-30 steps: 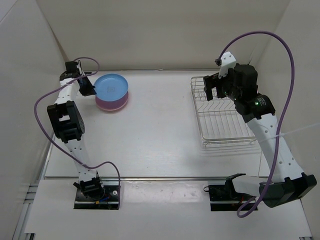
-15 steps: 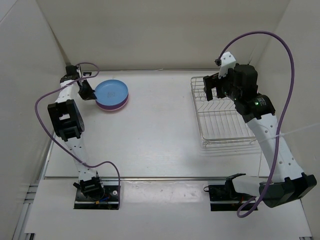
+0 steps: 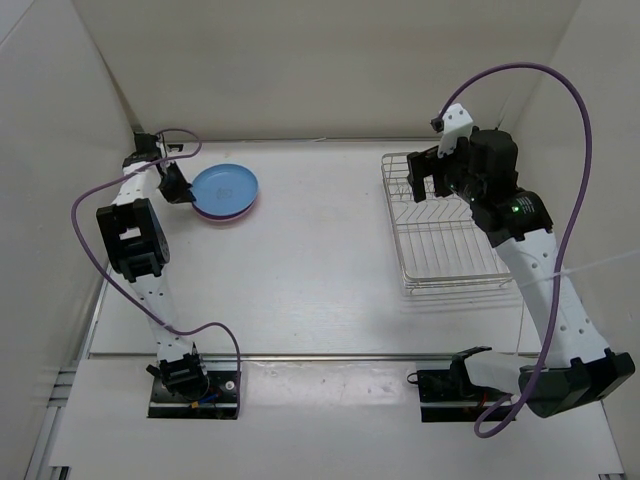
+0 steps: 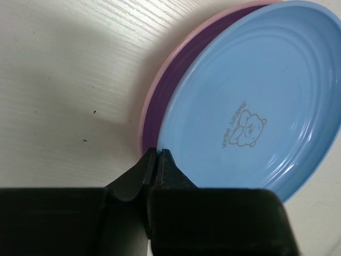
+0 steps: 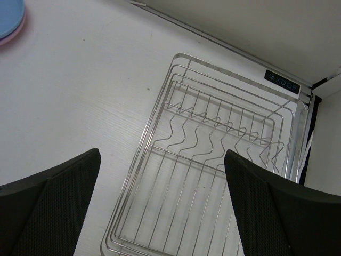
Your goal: Unload the plates from the dish rack
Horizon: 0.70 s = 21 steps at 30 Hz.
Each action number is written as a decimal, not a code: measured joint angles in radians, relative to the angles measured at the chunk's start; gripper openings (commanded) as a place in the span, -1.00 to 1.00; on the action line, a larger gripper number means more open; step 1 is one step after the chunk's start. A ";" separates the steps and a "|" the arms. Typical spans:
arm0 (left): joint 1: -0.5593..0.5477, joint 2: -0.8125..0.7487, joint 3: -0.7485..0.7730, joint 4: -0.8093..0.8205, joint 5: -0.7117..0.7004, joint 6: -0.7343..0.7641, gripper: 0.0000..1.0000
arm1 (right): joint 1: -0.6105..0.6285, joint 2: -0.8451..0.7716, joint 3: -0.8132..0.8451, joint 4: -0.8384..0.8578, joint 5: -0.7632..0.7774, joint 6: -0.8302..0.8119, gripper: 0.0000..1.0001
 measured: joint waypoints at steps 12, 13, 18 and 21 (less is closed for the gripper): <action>0.000 0.000 -0.004 0.000 0.000 0.012 0.67 | -0.002 -0.010 -0.019 -0.001 -0.006 0.000 1.00; 0.000 0.000 -0.005 0.001 0.000 0.016 0.97 | -0.004 -0.010 -0.020 0.000 -0.006 0.000 1.00; 0.001 -0.032 -0.006 -0.007 -0.002 0.034 1.00 | -0.026 -0.011 -0.020 0.000 -0.013 0.002 1.00; 0.001 -0.104 -0.007 -0.035 -0.004 0.066 1.00 | -0.064 -0.010 -0.018 -0.001 0.010 0.009 1.00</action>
